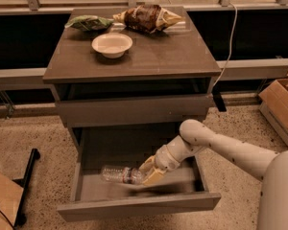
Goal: Place water bottle into middle drawer
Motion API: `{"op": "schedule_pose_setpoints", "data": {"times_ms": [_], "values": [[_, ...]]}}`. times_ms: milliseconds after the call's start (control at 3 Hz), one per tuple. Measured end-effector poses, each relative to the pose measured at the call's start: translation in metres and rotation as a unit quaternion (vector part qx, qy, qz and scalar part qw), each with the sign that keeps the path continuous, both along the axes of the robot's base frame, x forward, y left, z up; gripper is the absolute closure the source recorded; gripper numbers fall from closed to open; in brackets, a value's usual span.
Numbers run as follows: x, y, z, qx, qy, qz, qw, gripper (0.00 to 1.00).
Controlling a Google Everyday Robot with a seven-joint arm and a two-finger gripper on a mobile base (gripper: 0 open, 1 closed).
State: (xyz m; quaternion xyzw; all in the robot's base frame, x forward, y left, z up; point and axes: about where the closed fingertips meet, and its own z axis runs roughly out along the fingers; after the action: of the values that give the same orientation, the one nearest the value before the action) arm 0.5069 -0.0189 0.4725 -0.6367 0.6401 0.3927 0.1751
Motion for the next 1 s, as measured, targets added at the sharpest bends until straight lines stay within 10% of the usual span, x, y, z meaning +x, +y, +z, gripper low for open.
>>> {"op": "schedule_pose_setpoints", "data": {"times_ms": [333, 1000], "values": [[0.012, -0.015, -0.039, 0.002, 0.020, -0.004, 0.9998, 1.00], [0.031, -0.033, -0.068, -0.003, 0.033, -0.027, 0.9991, 0.59]]}}
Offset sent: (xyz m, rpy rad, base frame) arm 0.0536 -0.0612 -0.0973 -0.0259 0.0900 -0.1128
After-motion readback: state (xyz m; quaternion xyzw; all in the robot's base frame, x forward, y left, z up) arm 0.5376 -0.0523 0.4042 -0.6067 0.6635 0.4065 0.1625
